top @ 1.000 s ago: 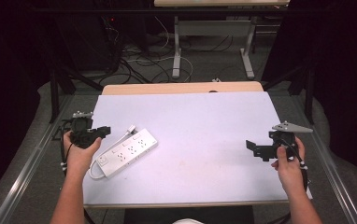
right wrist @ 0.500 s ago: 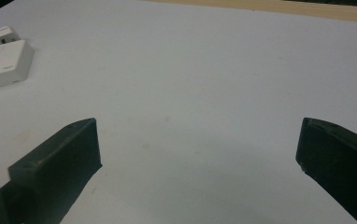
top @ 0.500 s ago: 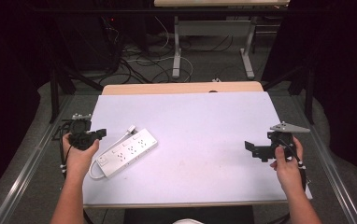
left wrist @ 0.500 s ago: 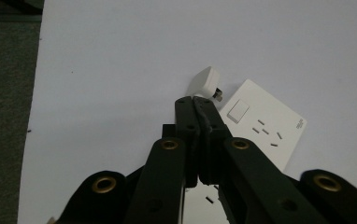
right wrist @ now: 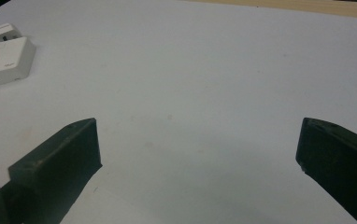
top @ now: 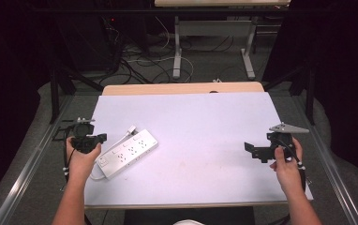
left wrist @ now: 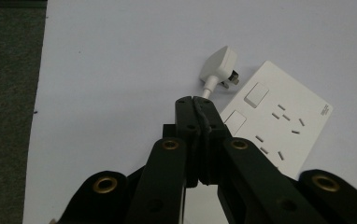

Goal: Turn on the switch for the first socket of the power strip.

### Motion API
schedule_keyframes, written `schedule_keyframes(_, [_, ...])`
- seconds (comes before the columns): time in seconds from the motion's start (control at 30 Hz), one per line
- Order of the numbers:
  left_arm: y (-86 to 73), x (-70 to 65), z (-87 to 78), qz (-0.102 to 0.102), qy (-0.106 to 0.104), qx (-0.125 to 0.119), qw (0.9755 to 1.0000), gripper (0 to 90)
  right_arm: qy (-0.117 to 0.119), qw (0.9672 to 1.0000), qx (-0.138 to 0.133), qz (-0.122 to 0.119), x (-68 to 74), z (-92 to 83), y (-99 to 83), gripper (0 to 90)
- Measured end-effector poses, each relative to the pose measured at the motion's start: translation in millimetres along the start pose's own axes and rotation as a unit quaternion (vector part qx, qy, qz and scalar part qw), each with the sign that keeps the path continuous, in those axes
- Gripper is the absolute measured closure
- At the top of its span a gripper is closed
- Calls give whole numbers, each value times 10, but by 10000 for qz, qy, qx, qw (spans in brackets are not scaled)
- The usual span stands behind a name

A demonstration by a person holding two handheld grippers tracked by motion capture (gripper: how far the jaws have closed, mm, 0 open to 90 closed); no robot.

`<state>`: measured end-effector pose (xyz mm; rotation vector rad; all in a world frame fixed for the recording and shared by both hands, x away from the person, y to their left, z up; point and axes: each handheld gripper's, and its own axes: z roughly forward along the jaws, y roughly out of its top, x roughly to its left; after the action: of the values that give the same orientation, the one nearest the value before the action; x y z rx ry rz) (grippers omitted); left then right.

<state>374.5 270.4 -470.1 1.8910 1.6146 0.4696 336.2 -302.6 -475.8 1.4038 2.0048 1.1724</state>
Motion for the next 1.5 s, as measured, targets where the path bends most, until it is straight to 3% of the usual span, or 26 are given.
schedule_keyframes(0.4, [-31,-38,80,7,108,218,9997,900,16,10000,33,-12,14,10,0,0])
schedule_keyframes(0.6, [-37,-54,137,-62,105,444,9989,900,46,10000,68,-34,12,16,-3,0])
schedule_keyframes(0.63, [-47,-62,156,-100,144,396,9991,900,46,10000,69,-34,12,17,-4,0])
schedule_keyframes(1.1, [-67,-67,254,-189,43,920,9956,900,43,9999,88,-57,16,21,-5,0])
schedule_keyframes(1.5, [-101,-56,345,-235,65,1037,9943,900,58,9999,112,-62,28,33,-8,0])
